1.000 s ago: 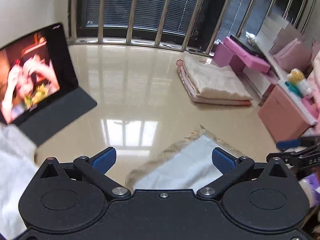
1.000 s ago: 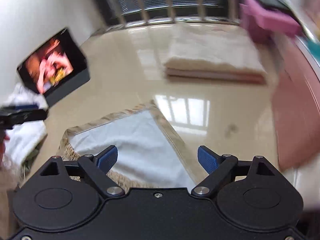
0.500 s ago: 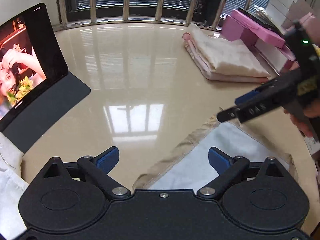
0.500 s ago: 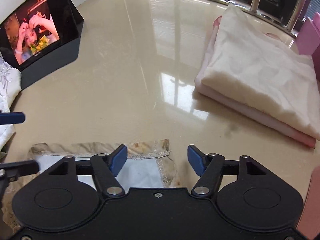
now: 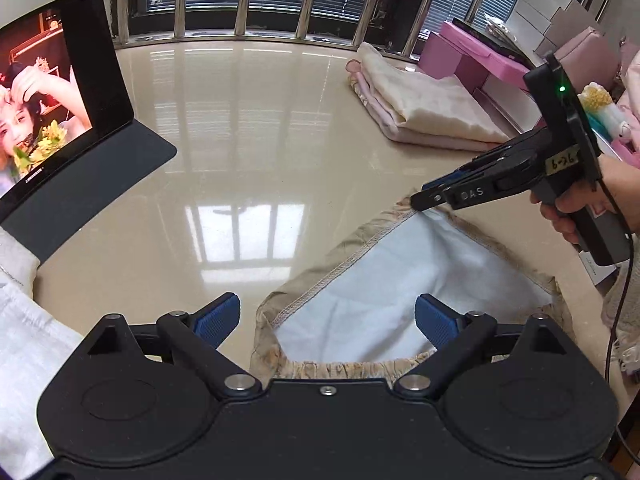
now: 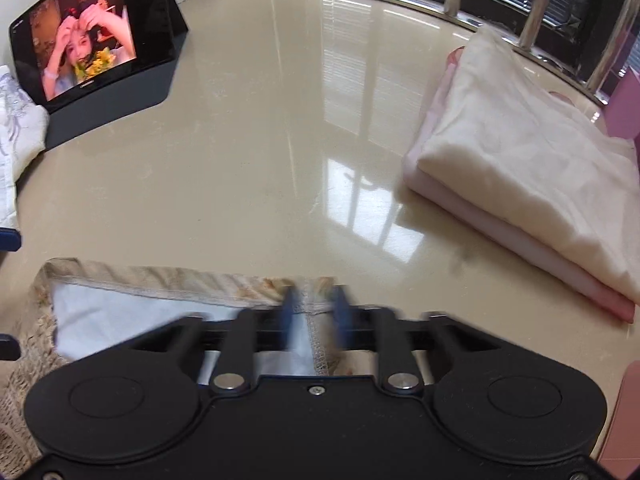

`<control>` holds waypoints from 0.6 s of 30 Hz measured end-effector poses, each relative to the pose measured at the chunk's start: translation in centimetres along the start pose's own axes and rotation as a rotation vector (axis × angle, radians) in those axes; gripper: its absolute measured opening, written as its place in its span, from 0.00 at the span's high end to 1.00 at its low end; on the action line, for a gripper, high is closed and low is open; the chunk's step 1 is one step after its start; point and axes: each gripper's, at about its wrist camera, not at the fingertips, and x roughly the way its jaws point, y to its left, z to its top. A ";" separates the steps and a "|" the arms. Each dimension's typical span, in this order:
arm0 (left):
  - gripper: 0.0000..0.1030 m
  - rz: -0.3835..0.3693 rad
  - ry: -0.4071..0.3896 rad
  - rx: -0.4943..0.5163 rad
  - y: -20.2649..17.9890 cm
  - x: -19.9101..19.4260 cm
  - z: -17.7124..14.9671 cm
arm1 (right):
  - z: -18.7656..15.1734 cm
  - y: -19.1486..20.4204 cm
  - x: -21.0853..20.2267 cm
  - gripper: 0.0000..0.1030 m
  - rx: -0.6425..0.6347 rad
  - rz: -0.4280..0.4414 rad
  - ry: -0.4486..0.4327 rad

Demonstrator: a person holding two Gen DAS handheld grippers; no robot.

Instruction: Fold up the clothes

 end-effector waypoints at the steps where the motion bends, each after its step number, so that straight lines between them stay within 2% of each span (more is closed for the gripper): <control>1: 0.09 0.002 0.002 -0.002 0.0 0.0 0.0 | -0.1 0.5 -0.1 0.97 -0.034 -0.014 -0.003; 4: 0.09 -0.012 -0.006 -0.007 0.2 0.1 0.0 | -0.4 1.9 -0.6 0.99 -0.081 -0.039 -0.021; 9: 0.08 -0.033 -0.077 0.045 -0.6 0.7 1.1 | -1.3 3.3 -4.2 0.99 -0.139 -0.038 -0.138; 12: 0.09 -0.028 -0.104 0.128 -2.2 2.1 2.4 | -2.0 4.6 -6.4 0.99 -0.179 -0.042 -0.190; 18: 0.13 -0.046 -0.155 0.360 -6.3 3.4 2.1 | -4.7 7.8 -10.9 0.99 -0.303 -0.064 -0.285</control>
